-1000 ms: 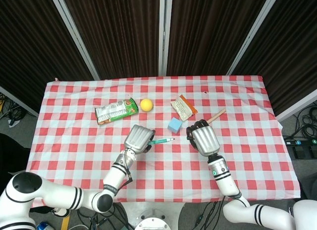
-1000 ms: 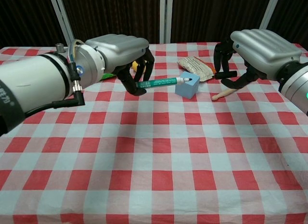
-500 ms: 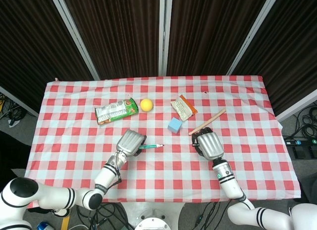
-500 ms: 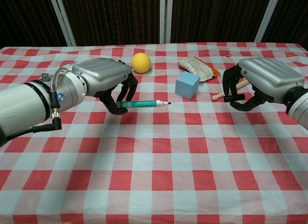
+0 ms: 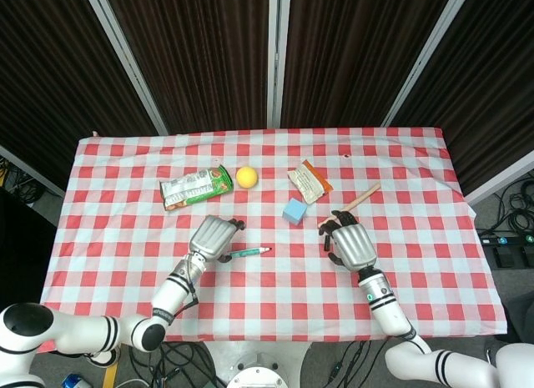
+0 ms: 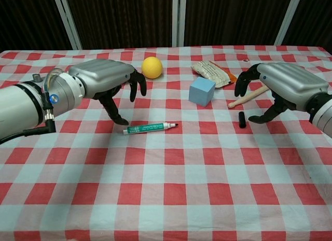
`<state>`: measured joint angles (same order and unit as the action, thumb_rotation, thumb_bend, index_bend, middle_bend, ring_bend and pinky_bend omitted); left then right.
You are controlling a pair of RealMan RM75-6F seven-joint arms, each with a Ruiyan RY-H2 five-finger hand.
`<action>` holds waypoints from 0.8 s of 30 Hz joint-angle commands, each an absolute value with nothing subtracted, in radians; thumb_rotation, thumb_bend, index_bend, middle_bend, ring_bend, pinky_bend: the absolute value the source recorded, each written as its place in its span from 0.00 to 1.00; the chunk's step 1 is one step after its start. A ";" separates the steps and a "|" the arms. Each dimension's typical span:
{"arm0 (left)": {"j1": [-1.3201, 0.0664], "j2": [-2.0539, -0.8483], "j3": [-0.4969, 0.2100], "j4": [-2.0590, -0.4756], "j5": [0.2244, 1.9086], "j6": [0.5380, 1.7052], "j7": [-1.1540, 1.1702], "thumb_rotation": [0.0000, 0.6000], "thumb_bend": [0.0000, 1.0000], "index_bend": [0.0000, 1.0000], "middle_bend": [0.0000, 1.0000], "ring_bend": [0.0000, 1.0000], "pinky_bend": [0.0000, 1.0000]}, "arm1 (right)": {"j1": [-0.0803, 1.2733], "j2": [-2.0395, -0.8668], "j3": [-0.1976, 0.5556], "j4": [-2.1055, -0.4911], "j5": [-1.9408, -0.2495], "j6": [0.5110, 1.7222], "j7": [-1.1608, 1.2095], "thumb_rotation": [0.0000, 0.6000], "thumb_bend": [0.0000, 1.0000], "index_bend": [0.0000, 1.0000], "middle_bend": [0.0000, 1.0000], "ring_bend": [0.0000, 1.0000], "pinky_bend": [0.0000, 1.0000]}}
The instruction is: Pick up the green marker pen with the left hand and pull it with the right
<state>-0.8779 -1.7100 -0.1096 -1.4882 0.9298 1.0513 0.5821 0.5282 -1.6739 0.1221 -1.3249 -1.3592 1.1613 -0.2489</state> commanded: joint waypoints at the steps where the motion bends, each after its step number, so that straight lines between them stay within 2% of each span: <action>1: -0.857 -1.692 -0.130 -1.499 0.962 1.098 0.561 1.00 0.11 0.31 0.40 0.77 0.76 | 0.515 -1.653 0.126 -1.347 -1.370 1.188 -0.239 1.00 0.06 0.40 0.37 0.13 0.16; 4: -0.829 -1.672 -0.145 -1.496 1.010 1.177 0.551 1.00 0.09 0.33 0.40 0.70 0.72 | 0.488 -1.614 0.127 -1.384 -1.394 1.245 -0.220 1.00 0.06 0.39 0.37 0.13 0.16; 6: -0.798 -1.652 -0.145 -1.491 1.059 1.246 0.538 1.00 0.09 0.33 0.40 0.63 0.67 | 0.457 -1.576 0.125 -1.416 -1.416 1.303 -0.203 1.00 0.06 0.37 0.37 0.13 0.16; 8: -0.759 -1.624 -0.132 -1.495 1.099 1.304 0.520 1.00 0.09 0.33 0.38 0.51 0.55 | 0.419 -1.533 0.121 -1.445 -1.435 1.369 -0.193 1.00 0.05 0.35 0.37 0.12 0.16; 9: -0.742 -1.608 -0.119 -1.497 1.114 1.321 0.521 1.00 0.09 0.32 0.35 0.42 0.46 | 0.402 -1.512 0.119 -1.455 -1.439 1.392 -0.192 1.00 0.06 0.34 0.36 0.11 0.16; 10: -0.728 -1.587 -0.098 -1.496 1.132 1.330 0.532 1.00 0.09 0.31 0.33 0.37 0.41 | 0.386 -1.488 0.113 -1.466 -1.438 1.405 -0.196 1.00 0.07 0.30 0.33 0.08 0.15; 11: -0.711 -1.554 -0.065 -1.494 1.161 1.334 0.548 1.00 0.09 0.27 0.26 0.26 0.29 | 0.368 -1.444 0.098 -1.493 -1.424 1.395 -0.206 1.00 0.08 0.24 0.28 0.05 0.11; 12: -0.697 -1.532 -0.043 -1.491 1.184 1.344 0.553 1.00 0.08 0.23 0.20 0.19 0.21 | 0.355 -1.405 0.084 -1.524 -1.408 1.379 -0.211 1.00 0.11 0.13 0.19 0.02 0.05; 13: -0.678 -1.516 -0.026 -1.486 1.203 1.361 0.550 1.00 0.08 0.22 0.18 0.16 0.18 | 0.341 -1.368 0.072 -1.557 -1.394 1.367 -0.210 1.00 0.13 0.08 0.14 0.00 0.03; 14: -0.648 -1.501 -0.008 -1.483 1.215 1.383 0.533 1.00 0.07 0.20 0.15 0.14 0.15 | 0.322 -1.328 0.056 -1.593 -1.386 1.363 -0.201 1.00 0.17 0.03 0.08 0.00 0.00; 17: -0.561 -1.476 0.033 -1.490 1.220 1.432 0.478 1.00 0.06 0.19 0.13 0.12 0.14 | 0.267 -1.282 0.014 -1.613 -1.412 1.410 -0.203 1.00 0.24 0.00 0.04 0.00 0.00; 24: -0.336 -1.492 0.141 -1.492 1.265 1.604 0.414 1.00 0.04 0.18 0.13 0.12 0.14 | 0.150 -1.317 -0.062 -1.582 -1.505 1.547 -0.223 1.00 0.24 0.00 0.05 0.00 0.00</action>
<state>-0.4173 -1.4877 0.0887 -1.4954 1.2348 1.5297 0.4478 0.1924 -1.2992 -0.0286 -1.5919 -1.4663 1.5024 -0.2179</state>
